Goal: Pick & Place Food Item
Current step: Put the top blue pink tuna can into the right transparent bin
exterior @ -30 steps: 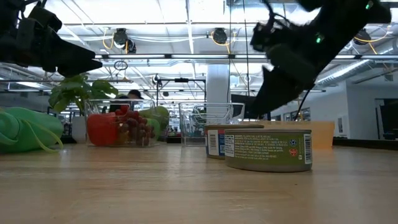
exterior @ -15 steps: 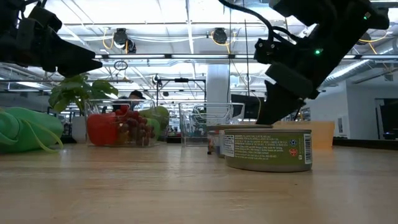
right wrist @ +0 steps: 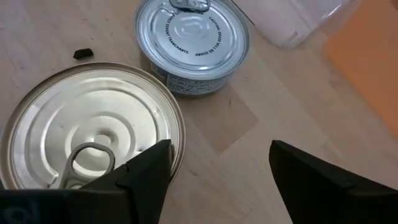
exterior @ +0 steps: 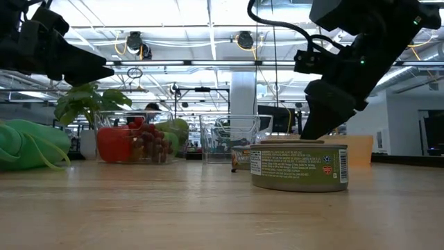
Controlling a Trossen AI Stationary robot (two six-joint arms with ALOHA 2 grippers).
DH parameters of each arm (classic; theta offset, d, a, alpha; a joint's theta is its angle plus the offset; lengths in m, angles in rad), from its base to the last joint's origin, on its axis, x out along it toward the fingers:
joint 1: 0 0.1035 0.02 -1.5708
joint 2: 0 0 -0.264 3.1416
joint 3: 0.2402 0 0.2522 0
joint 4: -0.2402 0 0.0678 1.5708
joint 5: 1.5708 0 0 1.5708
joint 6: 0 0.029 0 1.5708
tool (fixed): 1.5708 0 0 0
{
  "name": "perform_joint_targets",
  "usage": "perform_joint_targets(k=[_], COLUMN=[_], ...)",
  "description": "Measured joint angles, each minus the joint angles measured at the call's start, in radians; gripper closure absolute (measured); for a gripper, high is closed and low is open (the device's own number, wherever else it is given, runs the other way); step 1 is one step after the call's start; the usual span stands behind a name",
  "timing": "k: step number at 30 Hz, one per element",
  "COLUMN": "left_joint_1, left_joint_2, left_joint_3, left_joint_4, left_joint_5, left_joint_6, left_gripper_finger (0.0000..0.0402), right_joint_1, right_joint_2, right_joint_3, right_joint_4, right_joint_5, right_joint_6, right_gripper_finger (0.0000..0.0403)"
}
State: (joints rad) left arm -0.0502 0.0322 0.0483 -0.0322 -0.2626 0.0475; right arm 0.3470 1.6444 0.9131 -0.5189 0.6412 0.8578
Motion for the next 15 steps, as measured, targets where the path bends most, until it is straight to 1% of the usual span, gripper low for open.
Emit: perform_joint_targets(k=[10, 15], left_joint_1=[0.000, 0.000], left_joint_2=[0.000, 0.000], left_joint_3=[0.000, 0.000], left_joint_4=[0.000, 0.000], left_joint_5=[0.000, 0.000], left_joint_6=[0.000, 0.000], left_gripper_finger=[0.0078, 0.0078], right_joint_1=[0.000, 0.000], right_joint_2=[0.001, 0.001], right_joint_3=[-0.111, -0.141], right_joint_4=[-0.004, -0.005], right_joint_5=[-0.012, -0.022], right_joint_6=[0.155, 0.200], right_gripper_finger=[0.0147, 0.0147])
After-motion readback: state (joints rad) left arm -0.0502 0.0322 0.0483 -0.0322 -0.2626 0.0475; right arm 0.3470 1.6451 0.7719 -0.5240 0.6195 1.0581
